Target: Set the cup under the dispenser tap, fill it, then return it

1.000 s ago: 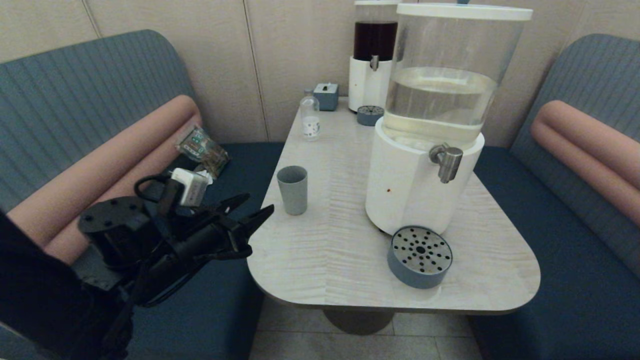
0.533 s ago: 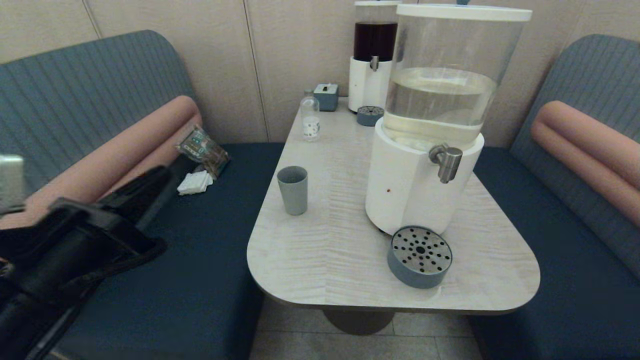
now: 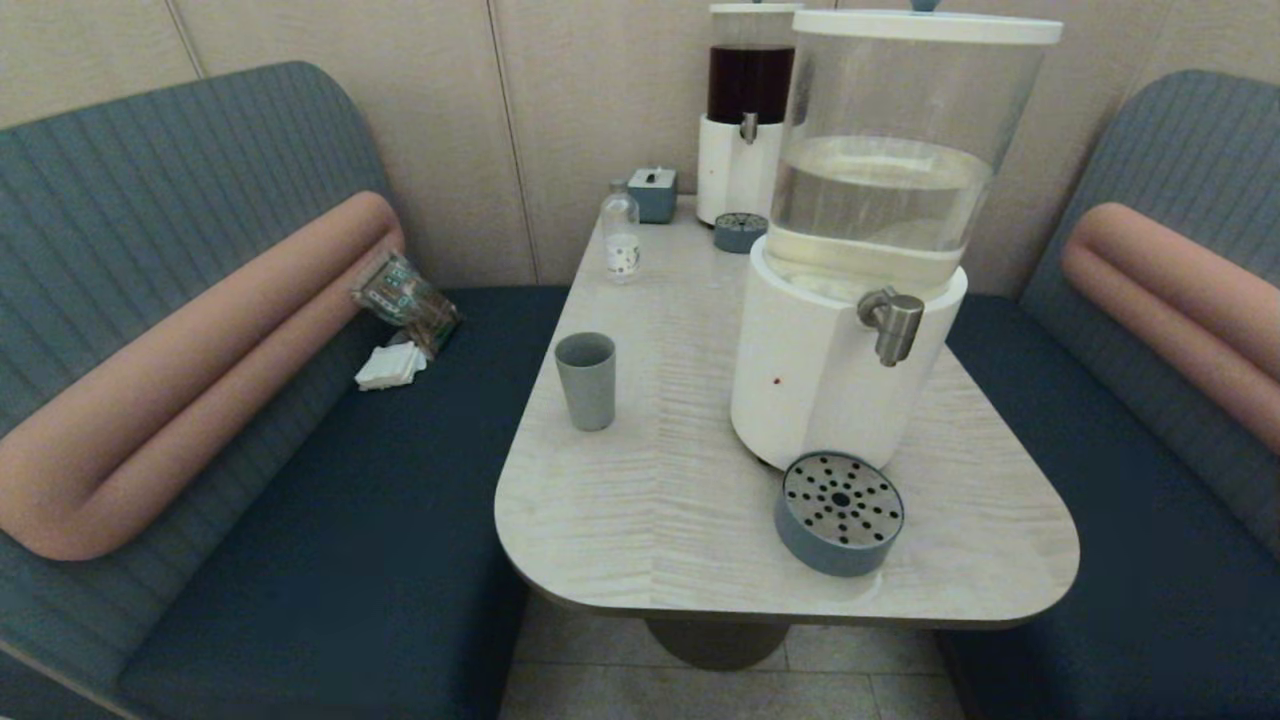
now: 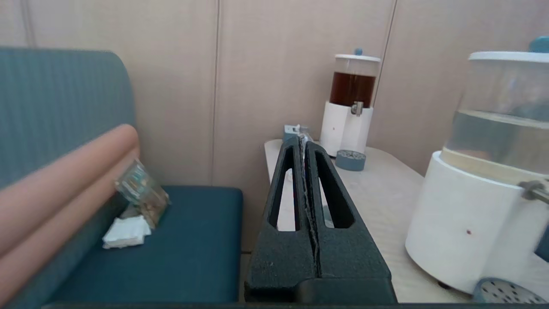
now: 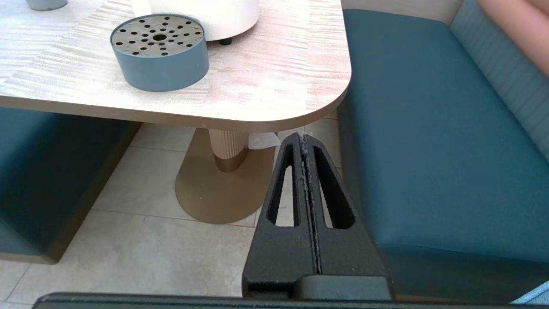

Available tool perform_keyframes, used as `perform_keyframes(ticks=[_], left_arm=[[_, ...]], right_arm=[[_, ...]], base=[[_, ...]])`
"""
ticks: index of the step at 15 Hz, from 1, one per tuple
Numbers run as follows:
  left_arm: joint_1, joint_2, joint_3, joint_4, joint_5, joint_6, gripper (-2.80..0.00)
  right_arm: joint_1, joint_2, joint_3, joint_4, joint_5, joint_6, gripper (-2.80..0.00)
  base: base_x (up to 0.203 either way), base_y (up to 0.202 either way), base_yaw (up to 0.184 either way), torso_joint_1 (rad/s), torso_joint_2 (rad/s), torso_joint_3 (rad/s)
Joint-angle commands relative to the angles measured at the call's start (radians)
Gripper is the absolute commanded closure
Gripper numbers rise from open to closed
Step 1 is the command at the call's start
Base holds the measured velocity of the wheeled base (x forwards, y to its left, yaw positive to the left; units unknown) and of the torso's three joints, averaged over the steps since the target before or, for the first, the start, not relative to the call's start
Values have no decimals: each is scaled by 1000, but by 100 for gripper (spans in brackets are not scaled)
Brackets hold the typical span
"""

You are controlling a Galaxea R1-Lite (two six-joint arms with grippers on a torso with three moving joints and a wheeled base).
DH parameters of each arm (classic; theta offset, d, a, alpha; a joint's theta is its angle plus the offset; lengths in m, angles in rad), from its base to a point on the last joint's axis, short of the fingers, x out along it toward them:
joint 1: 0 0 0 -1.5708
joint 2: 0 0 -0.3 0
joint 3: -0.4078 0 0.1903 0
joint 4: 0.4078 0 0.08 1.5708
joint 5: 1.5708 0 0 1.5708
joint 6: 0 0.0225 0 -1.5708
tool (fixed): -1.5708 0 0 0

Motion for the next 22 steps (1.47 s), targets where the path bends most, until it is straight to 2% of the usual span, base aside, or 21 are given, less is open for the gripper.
perform_keyframes(ticks=[1, 4, 6, 9, 12, 13, 15, 18, 19, 22], left_arm=[[13, -268, -47, 269, -19, 5, 0], [20, -499, -125, 680, -59, 34, 0], [41, -605, -124, 793, -123, 60, 0], [53, -754, -27, 927, -175, 115, 0], [55, -766, 121, 938, -180, 152, 0], [55, -766, 134, 973, -175, 160, 0], [55, -766, 131, 1017, -142, 180, 0], [55, -766, 132, 1123, -31, 221, 0], [55, -766, 130, 1172, -15, 232, 0], [55, -766, 132, 1159, -14, 219, 0]], right_arm=[[0, 1, 2, -1, 1, -1, 0], [0, 1, 2, 0, 1, -1, 0], [0, 1, 1, 0, 1, -1, 0], [0, 1, 2, -1, 1, -1, 0], [0, 1, 0, 0, 1, -1, 0], [0, 1, 2, -1, 1, -1, 0], [0, 1, 2, 0, 1, -1, 0], [0, 1, 2, 0, 1, -1, 0], [0, 1, 1, 0, 1, -1, 0], [0, 1, 2, -1, 1, -1, 0]], base=[[0, 0, 0, 0, 0, 0], [0, 0, 0, 0, 0, 0], [0, 0, 0, 0, 0, 0], [0, 0, 0, 0, 0, 0], [0, 0, 0, 0, 0, 0], [0, 0, 0, 0, 0, 0], [0, 0, 0, 0, 0, 0], [0, 0, 0, 0, 0, 0], [0, 0, 0, 0, 0, 0], [0, 0, 0, 0, 0, 0]])
